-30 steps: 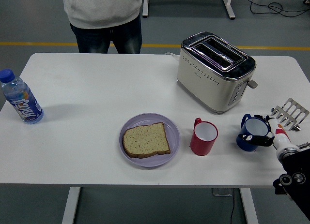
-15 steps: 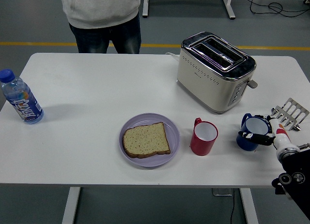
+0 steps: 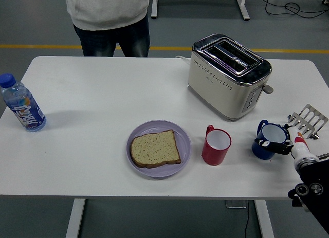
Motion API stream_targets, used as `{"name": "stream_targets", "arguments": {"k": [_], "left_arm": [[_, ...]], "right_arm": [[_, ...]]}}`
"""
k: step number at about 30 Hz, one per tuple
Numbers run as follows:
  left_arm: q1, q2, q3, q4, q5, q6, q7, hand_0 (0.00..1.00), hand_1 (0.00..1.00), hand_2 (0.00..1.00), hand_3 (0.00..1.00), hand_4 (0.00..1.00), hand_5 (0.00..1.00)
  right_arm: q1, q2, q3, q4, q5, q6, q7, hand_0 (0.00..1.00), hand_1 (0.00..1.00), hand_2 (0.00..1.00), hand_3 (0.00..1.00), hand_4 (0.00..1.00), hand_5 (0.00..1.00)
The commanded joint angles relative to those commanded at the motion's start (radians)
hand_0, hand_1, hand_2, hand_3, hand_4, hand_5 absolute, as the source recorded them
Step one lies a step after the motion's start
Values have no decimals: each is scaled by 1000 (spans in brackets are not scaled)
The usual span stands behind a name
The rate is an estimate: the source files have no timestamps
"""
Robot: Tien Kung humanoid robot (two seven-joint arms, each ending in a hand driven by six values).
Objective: Pick up the cup,pour liquid into bread,place the cup on the desk
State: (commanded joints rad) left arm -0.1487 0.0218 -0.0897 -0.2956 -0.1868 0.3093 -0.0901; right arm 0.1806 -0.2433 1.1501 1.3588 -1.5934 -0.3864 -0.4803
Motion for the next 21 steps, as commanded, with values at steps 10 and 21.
{"name": "stream_targets", "arguments": {"k": [10,21], "left_arm": [[-1,1,2,0,-2,-1,-1,706,724,733,583,280,998],[-1,1,0,0,1,-1,0,706,724,735,582,279,998]], "right_arm": [[-1,1,-3,0,4,-20,-8,573,534,637,671,860,195],[1,2,-4,0,2,-28,-13,473,462,574,601,777,121]]}}
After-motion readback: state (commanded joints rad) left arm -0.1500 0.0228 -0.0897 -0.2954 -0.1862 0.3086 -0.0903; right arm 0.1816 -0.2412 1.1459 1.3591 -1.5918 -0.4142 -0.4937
